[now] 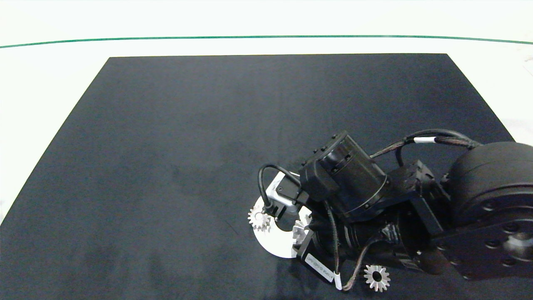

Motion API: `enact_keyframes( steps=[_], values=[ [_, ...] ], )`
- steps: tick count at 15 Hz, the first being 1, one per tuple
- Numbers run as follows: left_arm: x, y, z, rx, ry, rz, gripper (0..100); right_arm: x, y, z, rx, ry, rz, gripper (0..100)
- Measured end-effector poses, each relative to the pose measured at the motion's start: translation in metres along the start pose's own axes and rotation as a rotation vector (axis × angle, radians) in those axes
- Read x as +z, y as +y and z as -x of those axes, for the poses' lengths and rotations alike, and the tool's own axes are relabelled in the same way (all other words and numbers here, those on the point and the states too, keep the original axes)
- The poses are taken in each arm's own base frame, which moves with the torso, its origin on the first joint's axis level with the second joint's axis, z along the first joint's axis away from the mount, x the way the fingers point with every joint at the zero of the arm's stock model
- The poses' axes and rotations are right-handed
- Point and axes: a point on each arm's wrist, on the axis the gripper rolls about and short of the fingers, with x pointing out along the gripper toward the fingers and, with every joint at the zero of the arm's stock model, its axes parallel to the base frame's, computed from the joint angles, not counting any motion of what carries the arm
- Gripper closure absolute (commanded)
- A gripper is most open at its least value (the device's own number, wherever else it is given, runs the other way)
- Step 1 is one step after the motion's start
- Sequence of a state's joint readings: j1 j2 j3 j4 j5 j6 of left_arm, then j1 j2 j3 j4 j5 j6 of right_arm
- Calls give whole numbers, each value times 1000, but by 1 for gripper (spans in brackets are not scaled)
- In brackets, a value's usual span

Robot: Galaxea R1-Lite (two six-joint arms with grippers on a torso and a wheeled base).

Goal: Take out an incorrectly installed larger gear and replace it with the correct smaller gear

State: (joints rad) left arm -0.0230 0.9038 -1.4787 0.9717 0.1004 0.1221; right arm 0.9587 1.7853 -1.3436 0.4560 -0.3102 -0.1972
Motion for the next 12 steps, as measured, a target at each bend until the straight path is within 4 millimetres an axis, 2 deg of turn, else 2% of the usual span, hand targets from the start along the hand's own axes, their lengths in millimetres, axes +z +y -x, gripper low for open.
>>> enact_keyframes(
  steps=[3, 6, 11, 12],
  values=[
    [0, 0, 1, 0, -3, 0, 0, -8, -14, 11, -23, -1, -33, 66],
    [-1, 0, 3, 1, -9, 1, 0, -26, -32, 13, -59, 37, -82, 66],
    [-2, 0, 4, 10, -11, 2, 0, -55, -49, -1, -100, 109, -157, 66],
    [-2, 0, 4, 11, -11, 1, 0, -58, -50, -4, -105, 108, -163, 0]
  ],
)
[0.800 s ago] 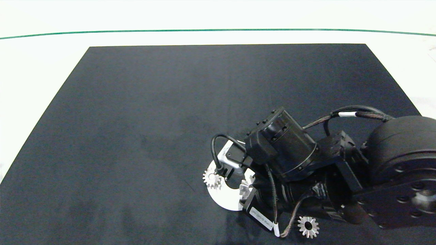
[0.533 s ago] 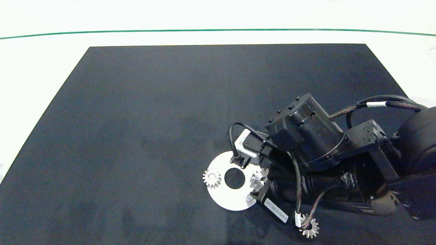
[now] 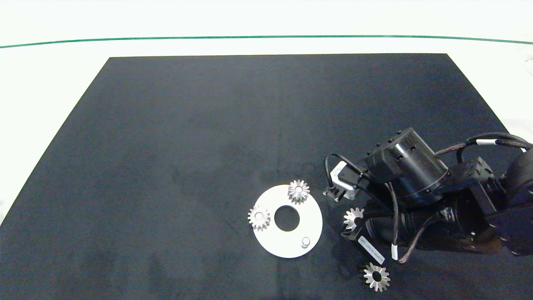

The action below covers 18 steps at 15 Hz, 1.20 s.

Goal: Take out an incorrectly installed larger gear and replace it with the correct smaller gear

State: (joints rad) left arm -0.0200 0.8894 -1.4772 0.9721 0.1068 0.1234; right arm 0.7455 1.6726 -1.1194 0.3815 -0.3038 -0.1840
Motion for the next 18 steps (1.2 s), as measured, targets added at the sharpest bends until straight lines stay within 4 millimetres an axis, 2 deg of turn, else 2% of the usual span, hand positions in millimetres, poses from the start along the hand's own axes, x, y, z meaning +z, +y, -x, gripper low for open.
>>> enact_keyframes(
  steps=[3, 7, 9, 11, 13, 15, 18],
  values=[
    [0, 0, 1, 0, -2, 0, 0, -7, 2, -8, -9, -4, -7, 0],
    [-1, 0, 1, 0, -3, -5, 0, -11, 3, -9, -8, 7, 3, 0],
    [-1, 0, 2, 0, -3, -6, 0, -12, 5, 2, -2, -17, 17, 0],
    [-1, 0, 2, 1, -6, -6, 0, -18, 11, 21, 8, -61, 42, 0],
    [-1, 0, 2, 1, -7, -6, 0, -35, 21, 38, 27, -60, 91, 0],
    [-1, 0, 3, 0, -7, -6, 0, -52, 27, 45, 45, -37, 116, 0],
    [-2, 0, 2, 2, -6, -6, 0, -63, 30, 44, 57, -14, 91, 0]
  ],
)
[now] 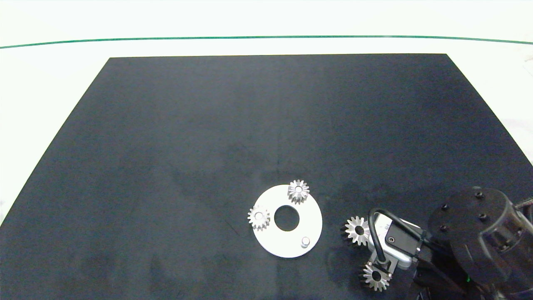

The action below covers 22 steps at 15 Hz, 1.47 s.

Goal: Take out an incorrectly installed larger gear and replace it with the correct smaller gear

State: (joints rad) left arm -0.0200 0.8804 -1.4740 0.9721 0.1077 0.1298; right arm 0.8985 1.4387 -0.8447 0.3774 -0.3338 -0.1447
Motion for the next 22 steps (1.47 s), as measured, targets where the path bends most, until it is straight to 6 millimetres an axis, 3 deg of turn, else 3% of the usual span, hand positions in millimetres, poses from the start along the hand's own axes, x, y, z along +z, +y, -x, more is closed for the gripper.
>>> enact_keyframes(
  steps=[10, 22],
  values=[
    [0, 0, 0, 1, -1, -1, 0, 7, 10, -34, 9, 65, -12, 18],
    [-1, 0, 2, 1, -8, -8, 0, 2, 3, -47, -7, 119, -53, 42]
  ],
)
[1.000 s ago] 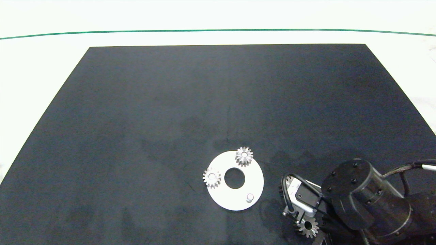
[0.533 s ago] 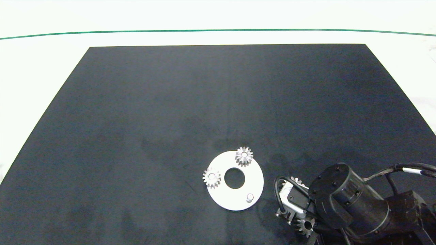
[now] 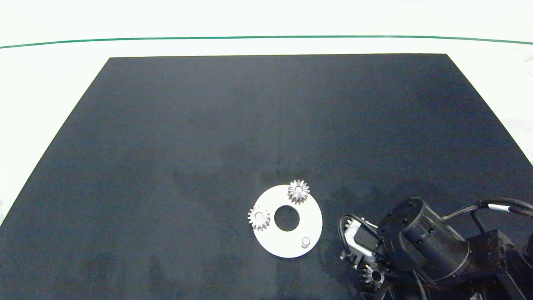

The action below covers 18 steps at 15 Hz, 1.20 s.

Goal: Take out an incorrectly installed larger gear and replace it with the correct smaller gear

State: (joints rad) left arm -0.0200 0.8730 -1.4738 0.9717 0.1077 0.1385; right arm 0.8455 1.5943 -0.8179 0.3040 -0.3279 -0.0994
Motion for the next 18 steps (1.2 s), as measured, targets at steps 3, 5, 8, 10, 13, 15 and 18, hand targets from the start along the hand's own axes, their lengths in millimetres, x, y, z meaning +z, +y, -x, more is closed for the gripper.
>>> enact_keyframes(
  steps=[3, 5, 8, 10, 13, 15, 18],
  values=[
    [0, 0, 0, 1, -1, 0, 0, 0, -3, -1, -6, 5, -12, 48],
    [0, 0, 1, 0, -2, 0, 0, 1, -4, -3, -10, -14, -23, 53],
    [0, 0, 1, 0, -3, 0, 0, 3, -3, -7, -13, -35, -31, 59],
    [0, 0, 1, 0, -3, 0, 0, 3, -1, -9, -11, -31, -26, 62],
    [0, 0, 1, 0, -4, 0, 0, 1, 0, -9, -15, -24, -19, 68],
    [0, 0, 1, 0, -4, 0, 0, 0, 0, -7, -14, -23, -8, 72],
    [0, 0, 1, 1, -4, 0, 0, 1, 0, 1, -11, -51, -5, 78]
  ],
)
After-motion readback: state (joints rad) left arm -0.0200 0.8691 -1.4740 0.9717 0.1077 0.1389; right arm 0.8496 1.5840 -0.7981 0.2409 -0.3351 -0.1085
